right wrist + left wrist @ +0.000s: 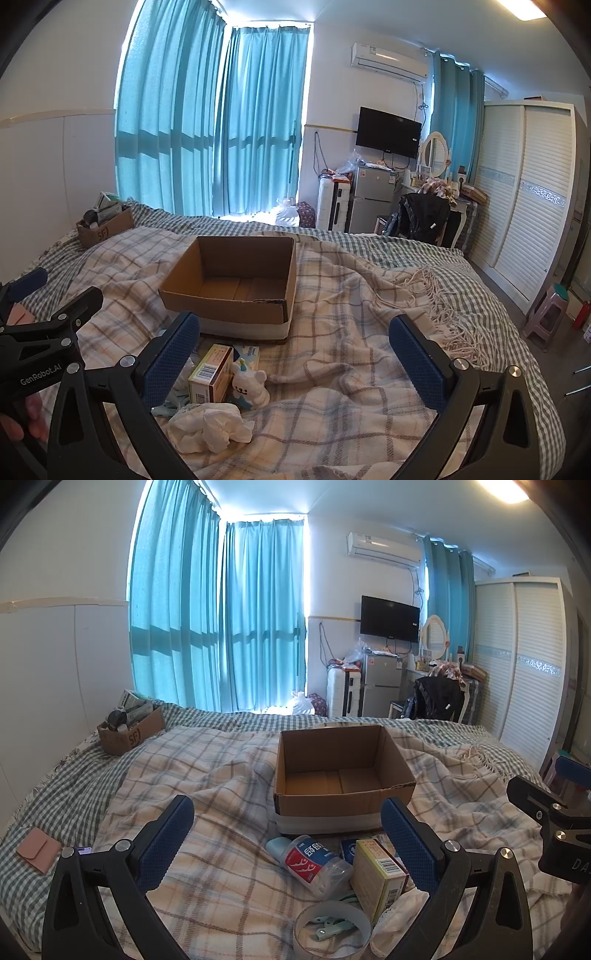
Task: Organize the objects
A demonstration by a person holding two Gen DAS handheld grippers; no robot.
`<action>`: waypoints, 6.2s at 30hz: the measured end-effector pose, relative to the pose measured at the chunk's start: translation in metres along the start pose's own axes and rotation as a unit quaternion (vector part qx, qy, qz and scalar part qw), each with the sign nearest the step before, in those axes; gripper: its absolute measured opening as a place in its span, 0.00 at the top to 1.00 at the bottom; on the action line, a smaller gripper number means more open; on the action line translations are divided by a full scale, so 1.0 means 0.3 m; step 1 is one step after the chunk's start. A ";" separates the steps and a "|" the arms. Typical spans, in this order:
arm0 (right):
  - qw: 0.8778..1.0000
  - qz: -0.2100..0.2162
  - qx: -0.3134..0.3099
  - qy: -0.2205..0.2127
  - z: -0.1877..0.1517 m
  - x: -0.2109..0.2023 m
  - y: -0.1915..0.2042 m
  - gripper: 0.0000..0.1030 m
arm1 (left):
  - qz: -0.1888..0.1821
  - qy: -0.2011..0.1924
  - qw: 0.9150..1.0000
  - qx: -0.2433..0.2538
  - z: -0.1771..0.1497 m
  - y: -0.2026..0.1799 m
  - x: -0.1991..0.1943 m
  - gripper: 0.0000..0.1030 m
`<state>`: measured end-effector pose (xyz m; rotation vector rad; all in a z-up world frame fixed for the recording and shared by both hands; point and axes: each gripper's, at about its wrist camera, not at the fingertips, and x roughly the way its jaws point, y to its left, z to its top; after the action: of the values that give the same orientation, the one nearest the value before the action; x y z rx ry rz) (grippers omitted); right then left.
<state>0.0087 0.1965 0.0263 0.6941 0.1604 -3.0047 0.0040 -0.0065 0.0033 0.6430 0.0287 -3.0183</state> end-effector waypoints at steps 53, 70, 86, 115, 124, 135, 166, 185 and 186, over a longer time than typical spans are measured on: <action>1.000 0.022 -0.017 0.009 -0.031 -0.037 0.021 0.01 | 0.002 0.048 0.999 0.014 -0.063 -0.016 0.009 0.00; 0.992 0.058 -0.027 0.108 -0.190 0.135 0.043 0.10 | -0.016 0.179 0.981 0.069 -0.289 -0.088 0.137 0.01; 0.960 0.132 -0.064 0.240 -0.314 0.302 0.157 0.78 | -0.097 0.258 0.960 0.043 -0.372 -0.098 0.232 0.56; 0.990 0.082 -0.092 0.069 0.251 0.293 0.071 0.90 | -0.029 0.118 0.992 0.034 0.173 0.017 0.389 0.96; 0.987 0.084 -0.119 0.072 0.420 0.551 0.118 0.90 | -0.020 0.109 0.993 0.044 0.292 -0.017 0.650 0.96; 0.980 0.112 -0.123 0.110 0.412 0.922 0.184 0.90 | -0.029 0.143 0.988 0.055 0.206 -0.056 0.919 0.96; 0.992 0.085 -0.060 0.071 0.381 0.432 0.049 0.28 | -0.024 0.099 0.994 0.037 0.243 -0.003 0.455 0.00; 0.983 0.073 -0.074 0.148 -0.004 0.329 0.220 0.18 | -0.018 0.139 0.990 -0.036 -0.040 0.115 0.325 0.00; 0.981 0.077 -0.074 0.163 -0.031 0.353 0.232 0.18 | -0.013 0.146 0.988 -0.039 -0.067 0.120 0.340 0.00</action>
<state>-0.0772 0.1256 -0.0349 1.1203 0.3229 -2.6798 -0.0788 -0.0469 -0.0570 1.0764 0.1675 -2.9014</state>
